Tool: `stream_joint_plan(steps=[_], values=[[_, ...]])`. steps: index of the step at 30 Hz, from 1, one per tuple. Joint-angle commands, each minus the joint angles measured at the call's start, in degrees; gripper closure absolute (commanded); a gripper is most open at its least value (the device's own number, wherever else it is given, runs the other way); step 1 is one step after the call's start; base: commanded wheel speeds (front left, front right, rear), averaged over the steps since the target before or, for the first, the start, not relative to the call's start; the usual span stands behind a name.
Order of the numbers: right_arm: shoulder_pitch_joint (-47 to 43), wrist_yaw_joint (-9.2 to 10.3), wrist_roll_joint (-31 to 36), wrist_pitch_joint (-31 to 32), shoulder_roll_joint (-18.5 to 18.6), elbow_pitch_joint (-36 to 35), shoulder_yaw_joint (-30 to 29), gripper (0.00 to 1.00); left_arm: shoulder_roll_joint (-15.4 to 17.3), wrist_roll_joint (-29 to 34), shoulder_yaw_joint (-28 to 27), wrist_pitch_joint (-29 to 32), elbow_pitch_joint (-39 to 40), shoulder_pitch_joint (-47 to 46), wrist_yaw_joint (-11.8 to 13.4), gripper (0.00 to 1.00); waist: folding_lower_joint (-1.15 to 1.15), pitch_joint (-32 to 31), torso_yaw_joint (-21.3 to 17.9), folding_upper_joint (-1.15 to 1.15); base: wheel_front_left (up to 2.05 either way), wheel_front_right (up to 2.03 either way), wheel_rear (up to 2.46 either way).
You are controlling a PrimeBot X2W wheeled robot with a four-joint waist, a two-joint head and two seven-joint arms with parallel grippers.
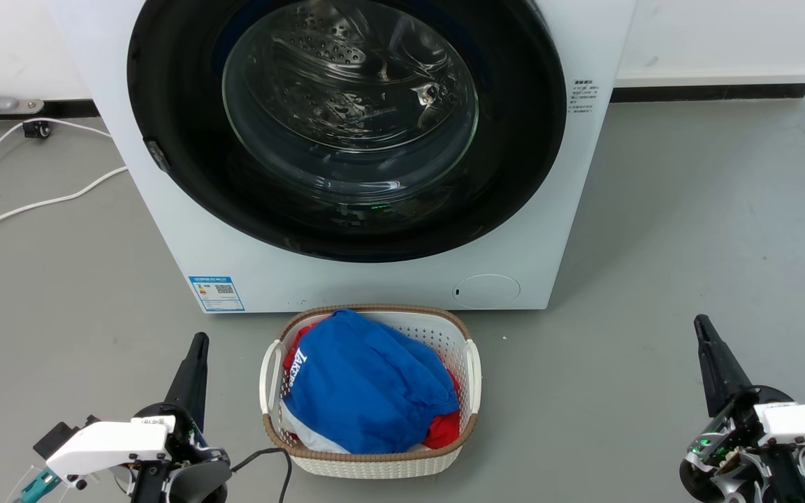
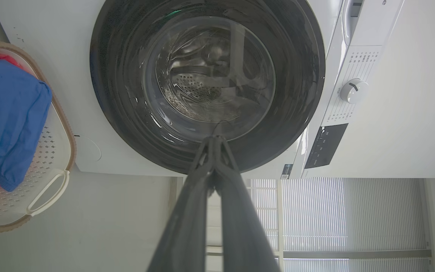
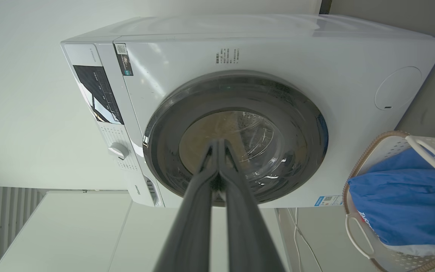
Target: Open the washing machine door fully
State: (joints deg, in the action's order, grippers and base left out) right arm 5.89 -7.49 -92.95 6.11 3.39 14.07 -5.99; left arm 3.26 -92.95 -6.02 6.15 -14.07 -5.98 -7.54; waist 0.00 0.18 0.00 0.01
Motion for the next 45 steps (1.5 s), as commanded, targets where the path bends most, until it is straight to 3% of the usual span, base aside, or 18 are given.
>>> stream_joint_plan(steps=[1, 23, 24, 35, 45], values=[[0.65, 0.00, 0.28, 0.21, -0.21, 0.06, -0.08, 1.00, -0.04, 0.32, -0.18, 0.19, -0.04, -0.47, -0.11, 1.00, 0.00, 0.00, 0.00, -0.01, 0.00, 0.00, 0.00], [0.68, 0.00, 0.37, 0.29, -0.33, 0.07, -0.22, 1.00, -0.17, 0.46, -0.33, 0.26, -0.05, -0.48, -0.11, 1.00, 0.00, 0.00, 0.00, -0.01, 0.00, 0.00, 0.00], [0.00, 0.01, 0.20, 0.14, -0.09, -0.02, -0.17, 0.00, -0.07, 0.10, -0.13, 0.14, 0.03, -0.02, 0.00, 0.00, 0.00, 0.00, 0.00, -0.01, 0.00, 0.00, 0.00], [-1.99, 0.01, 4.39, -2.11, -0.25, 0.34, -0.51, 0.00, -0.37, 3.78, -0.02, -2.10, -0.44, 1.59, 0.22, 0.00, 0.00, 0.09, 0.00, -0.01, 0.00, 0.00, 0.00], [-2.69, 0.00, 18.97, -5.27, -0.29, -5.04, -0.57, 0.00, -0.36, 17.96, 1.15, -5.25, 4.82, 1.46, 2.98, 0.00, 0.00, 0.29, 0.06, -0.01, 0.00, 0.00, 0.00]])
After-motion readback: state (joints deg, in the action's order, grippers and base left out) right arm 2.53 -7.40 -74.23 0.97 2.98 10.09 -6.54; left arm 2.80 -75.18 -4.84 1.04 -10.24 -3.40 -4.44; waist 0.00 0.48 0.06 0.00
